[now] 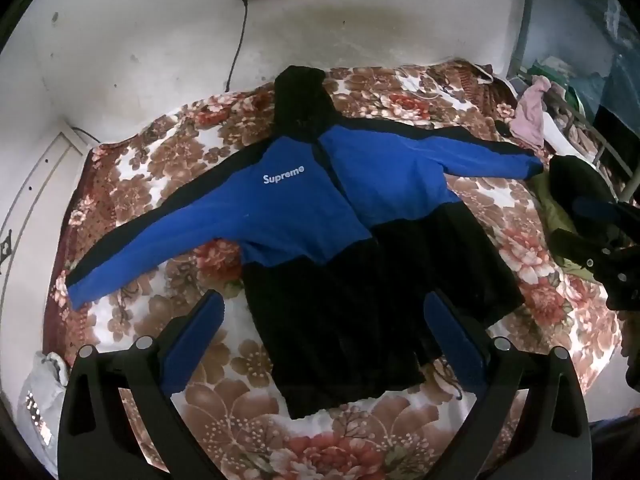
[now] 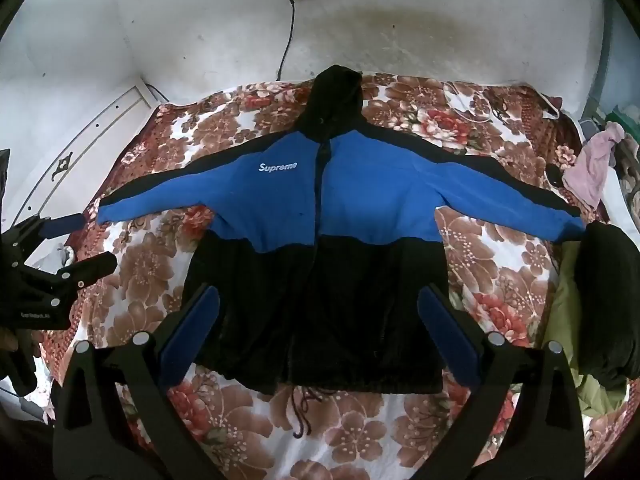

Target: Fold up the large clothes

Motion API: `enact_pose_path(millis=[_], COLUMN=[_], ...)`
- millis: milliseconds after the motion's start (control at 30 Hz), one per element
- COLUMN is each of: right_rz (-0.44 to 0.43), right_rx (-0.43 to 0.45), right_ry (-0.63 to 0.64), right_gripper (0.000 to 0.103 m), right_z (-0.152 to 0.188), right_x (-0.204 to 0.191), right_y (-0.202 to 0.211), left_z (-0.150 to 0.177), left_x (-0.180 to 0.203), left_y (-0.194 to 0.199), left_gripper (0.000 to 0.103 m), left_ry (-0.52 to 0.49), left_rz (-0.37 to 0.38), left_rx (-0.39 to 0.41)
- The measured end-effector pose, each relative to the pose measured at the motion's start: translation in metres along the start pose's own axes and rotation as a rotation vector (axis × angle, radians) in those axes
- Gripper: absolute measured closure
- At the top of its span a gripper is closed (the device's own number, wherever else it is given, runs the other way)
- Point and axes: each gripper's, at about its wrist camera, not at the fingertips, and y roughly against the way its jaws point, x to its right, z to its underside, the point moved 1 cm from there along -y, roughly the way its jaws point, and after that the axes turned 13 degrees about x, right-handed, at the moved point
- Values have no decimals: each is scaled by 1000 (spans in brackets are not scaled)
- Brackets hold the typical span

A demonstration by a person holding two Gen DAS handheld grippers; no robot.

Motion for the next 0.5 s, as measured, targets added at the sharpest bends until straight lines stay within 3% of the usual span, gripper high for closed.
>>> enact_pose_path(millis=[500], right_rz=[13], right_rx=[-4], right_ry=[4], right_gripper=[5], right_z=[4], right_x=[4], right_y=[1], left_z=[2], left_x=[-9], left_y=[-3], left_gripper=[5], left_ry=[46], left_rz=[21], left_rx=[-17])
